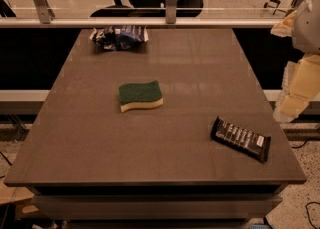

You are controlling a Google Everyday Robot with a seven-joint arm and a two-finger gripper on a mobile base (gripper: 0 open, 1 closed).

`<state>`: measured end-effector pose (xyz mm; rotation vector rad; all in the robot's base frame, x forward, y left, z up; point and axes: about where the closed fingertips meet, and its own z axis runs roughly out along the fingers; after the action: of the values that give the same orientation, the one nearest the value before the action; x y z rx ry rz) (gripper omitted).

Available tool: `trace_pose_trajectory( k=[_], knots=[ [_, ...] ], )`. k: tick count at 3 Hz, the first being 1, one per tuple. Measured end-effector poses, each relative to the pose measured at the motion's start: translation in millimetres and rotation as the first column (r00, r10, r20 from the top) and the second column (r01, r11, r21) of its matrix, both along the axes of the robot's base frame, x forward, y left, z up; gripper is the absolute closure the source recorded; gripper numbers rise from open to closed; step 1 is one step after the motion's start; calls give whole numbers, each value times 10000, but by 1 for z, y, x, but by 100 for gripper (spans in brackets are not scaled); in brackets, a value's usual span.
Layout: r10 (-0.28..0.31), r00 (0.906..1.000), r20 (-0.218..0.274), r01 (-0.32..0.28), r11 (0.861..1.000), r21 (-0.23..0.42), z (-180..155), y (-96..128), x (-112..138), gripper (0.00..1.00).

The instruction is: Pick sponge

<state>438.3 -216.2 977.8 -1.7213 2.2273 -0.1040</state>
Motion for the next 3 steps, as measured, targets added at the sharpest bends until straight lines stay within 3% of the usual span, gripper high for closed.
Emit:
trace_pose_trajectory(
  k=[1,3],
  knots=[
    [0,10000,3,0,10000,1,0,0,0,0],
    [200,9970,750,-248,9977,638,11,12,16,0]
  ],
)
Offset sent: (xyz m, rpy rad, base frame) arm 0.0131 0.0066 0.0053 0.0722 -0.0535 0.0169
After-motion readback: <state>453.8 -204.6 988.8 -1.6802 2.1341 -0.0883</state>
